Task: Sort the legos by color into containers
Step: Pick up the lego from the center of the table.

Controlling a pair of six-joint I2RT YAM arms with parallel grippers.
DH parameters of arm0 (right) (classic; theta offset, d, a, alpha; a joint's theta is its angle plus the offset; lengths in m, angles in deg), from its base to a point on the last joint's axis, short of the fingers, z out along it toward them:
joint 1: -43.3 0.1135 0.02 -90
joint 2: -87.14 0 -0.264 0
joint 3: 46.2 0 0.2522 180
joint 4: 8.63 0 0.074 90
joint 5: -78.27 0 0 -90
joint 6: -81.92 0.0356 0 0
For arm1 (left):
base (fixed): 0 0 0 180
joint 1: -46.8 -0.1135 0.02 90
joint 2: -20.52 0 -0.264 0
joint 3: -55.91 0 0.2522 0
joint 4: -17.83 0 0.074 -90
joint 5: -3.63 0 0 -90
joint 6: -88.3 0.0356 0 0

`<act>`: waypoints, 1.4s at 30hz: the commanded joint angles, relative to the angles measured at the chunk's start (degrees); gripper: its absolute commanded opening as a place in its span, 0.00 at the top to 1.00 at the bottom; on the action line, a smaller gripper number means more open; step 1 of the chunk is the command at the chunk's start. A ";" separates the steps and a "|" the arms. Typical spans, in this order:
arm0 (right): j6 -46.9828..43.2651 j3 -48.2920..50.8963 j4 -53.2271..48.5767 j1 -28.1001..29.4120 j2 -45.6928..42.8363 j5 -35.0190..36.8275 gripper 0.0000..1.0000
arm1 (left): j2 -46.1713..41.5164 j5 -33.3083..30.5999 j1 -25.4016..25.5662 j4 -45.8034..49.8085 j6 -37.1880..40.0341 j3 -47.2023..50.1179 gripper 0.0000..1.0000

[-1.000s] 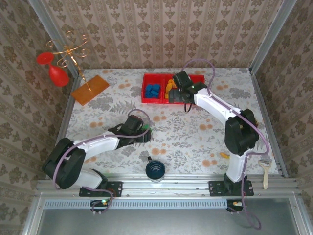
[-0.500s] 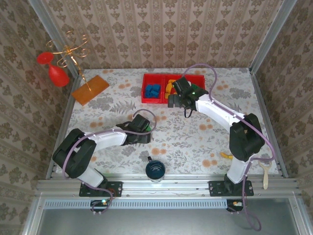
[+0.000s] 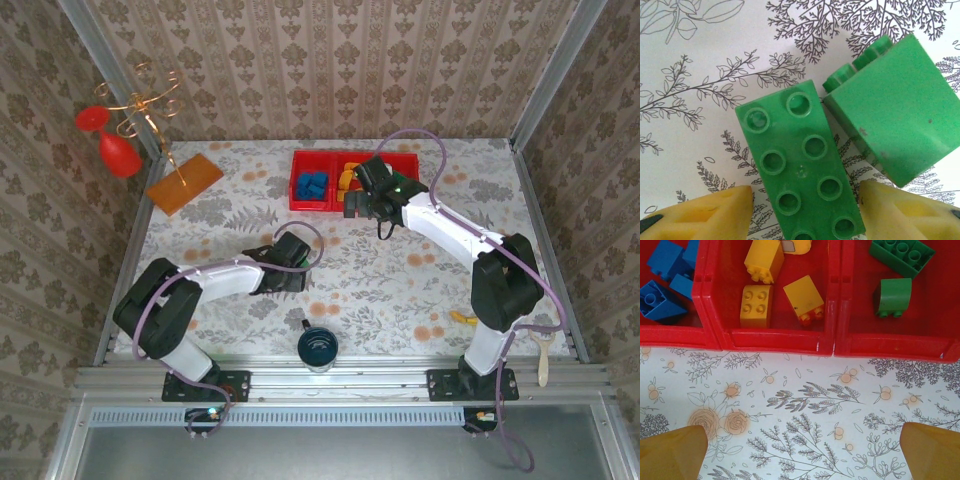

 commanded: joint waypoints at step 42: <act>2.21 0.33 0.27 0.15 -2.51 1.58 0.00 | -1.46 -1.02 -0.76 -0.72 2.32 -2.49 0.82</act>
